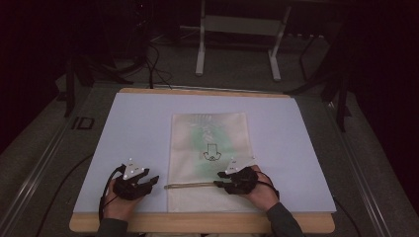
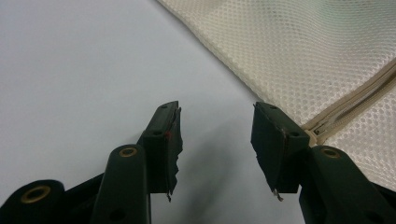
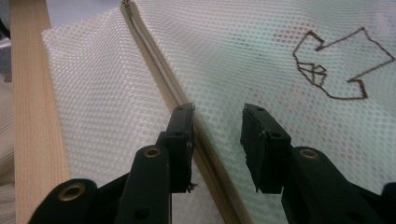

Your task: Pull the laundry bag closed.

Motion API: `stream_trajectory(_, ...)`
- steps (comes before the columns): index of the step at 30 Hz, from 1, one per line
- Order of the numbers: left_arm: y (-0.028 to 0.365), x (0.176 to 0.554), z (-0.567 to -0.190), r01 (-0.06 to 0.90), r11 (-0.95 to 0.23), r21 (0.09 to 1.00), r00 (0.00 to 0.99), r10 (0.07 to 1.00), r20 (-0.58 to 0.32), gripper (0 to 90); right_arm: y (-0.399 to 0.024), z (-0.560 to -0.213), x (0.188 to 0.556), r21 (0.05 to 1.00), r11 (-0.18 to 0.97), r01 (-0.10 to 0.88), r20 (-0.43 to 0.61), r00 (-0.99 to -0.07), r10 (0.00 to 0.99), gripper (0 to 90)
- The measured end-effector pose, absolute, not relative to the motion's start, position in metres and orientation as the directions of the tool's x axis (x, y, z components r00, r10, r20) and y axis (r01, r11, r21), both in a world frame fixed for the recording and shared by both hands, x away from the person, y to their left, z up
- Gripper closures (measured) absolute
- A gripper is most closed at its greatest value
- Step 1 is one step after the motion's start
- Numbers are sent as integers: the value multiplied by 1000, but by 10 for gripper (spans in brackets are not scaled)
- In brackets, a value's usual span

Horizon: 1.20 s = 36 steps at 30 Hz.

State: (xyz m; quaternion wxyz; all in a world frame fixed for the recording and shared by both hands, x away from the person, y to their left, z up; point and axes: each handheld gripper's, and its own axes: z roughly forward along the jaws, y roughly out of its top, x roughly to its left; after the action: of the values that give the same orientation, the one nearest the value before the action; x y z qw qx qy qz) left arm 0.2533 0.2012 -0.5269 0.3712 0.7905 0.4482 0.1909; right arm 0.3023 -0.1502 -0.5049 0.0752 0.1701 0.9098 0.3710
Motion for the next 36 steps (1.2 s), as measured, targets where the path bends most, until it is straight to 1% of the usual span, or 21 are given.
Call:
stream_trajectory(11, 202, 254, -526, 567, -318, 760, 526, 850, -37, 518, -131, -503, 304, 674, 707, 213, -31, -949, 315, 653)
stream_trajectory(18, 203, 254, -526, 566, -315, 762, 527, 849, -40, 524, -117, -500, 305, 661, 727, 185, -37, -960, 279, 675)
stream_trajectory(36, 206, 253, -524, 563, -300, 770, 517, 855, -45, 523, -88, -496, 305, 673, 725, 147, -33, -973, 228, 693)
